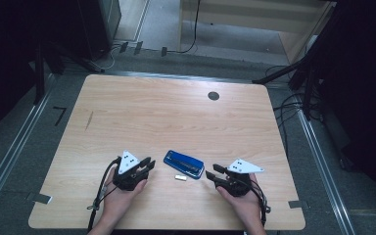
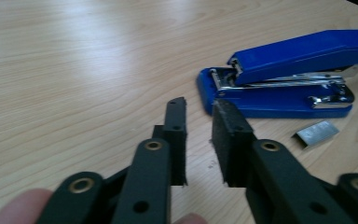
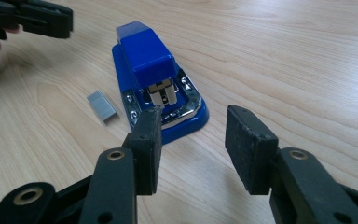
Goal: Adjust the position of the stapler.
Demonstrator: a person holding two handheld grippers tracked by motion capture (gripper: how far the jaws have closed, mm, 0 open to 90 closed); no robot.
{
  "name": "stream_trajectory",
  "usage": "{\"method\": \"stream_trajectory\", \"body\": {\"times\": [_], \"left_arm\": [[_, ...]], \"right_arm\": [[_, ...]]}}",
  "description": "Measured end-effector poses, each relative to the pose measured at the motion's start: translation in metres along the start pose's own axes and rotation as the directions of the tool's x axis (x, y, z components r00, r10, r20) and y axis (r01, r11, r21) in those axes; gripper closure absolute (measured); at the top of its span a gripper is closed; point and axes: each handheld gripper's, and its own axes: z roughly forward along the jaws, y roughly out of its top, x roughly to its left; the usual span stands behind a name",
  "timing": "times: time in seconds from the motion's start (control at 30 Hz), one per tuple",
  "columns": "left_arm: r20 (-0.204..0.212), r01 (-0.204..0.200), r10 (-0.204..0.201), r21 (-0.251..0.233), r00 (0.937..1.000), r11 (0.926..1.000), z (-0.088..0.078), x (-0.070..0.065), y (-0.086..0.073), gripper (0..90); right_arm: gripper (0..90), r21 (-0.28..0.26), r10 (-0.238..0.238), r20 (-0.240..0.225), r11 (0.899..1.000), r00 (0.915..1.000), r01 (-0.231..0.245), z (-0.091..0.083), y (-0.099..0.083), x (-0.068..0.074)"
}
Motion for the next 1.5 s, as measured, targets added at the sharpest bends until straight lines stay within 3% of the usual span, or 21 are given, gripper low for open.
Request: {"method": "stream_trajectory", "body": {"times": [0.2, 0.53, 0.63, 0.7, 0.87, 1.1, 1.27, 1.5], "left_arm": [[0.035, -0.03, 0.029, 0.025, 0.999, 0.9992, 0.014, -0.008, 0.003, 88.9], [0.074, -0.071, 0.066, 0.07, 0.9951, 0.995, 0.034, -0.021, 0.012, 90.0], [0.09, -0.099, 0.091, 0.085, 0.9918, 0.9914, 0.039, -0.026, 0.015, 90.0], [0.122, -0.136, 0.124, 0.093, 0.9847, 0.9863, 0.043, -0.03, 0.016, 90.0], [0.132, -0.14, 0.126, 0.1, 0.9832, 0.9852, 0.047, -0.031, 0.018, 90.0], [0.136, -0.181, 0.167, 0.105, 0.9766, 0.9778, 0.049, -0.036, 0.019, 90.0], [0.134, -0.189, 0.174, 0.104, 0.9755, 0.9765, 0.049, -0.037, 0.019, 90.0], [0.136, -0.195, 0.181, 0.105, 0.9742, 0.9751, 0.049, -0.037, 0.018, 90.0]], "right_arm": [[60.6, 0.014, 0.003, -0.006, 1.0, 1.0, -0.003, 0.004, 0.0, 0.003], [70.4, 0.028, 0.038, -0.015, 0.999, 0.9992, -0.038, 0.01, -0.001, 0.006], [73.6, 0.043, 0.036, -0.01, 0.998, 0.9993, -0.035, 0.014, -0.002, 0.007], [74.4, 0.038, 0.043, -0.009, 0.998, 0.999, -0.043, 0.016, -0.001, 0.009], [77.6, 0.047, 0.044, -0.009, 0.998, 0.999, -0.044, 0.018, -0.001, 0.012], [83.1, 0.034, 0.053, 0.001, 0.998, 0.9986, -0.053, 0.019, 0.001, 0.011], [84.7, 0.043, 0.046, 0.004, 0.998, 0.9989, -0.046, 0.02, 0.001, 0.012], [86.6, 0.015, 0.026, 0.0, 1.0, 0.9997, -0.026, 0.016, 0.005, 0.015]]}}
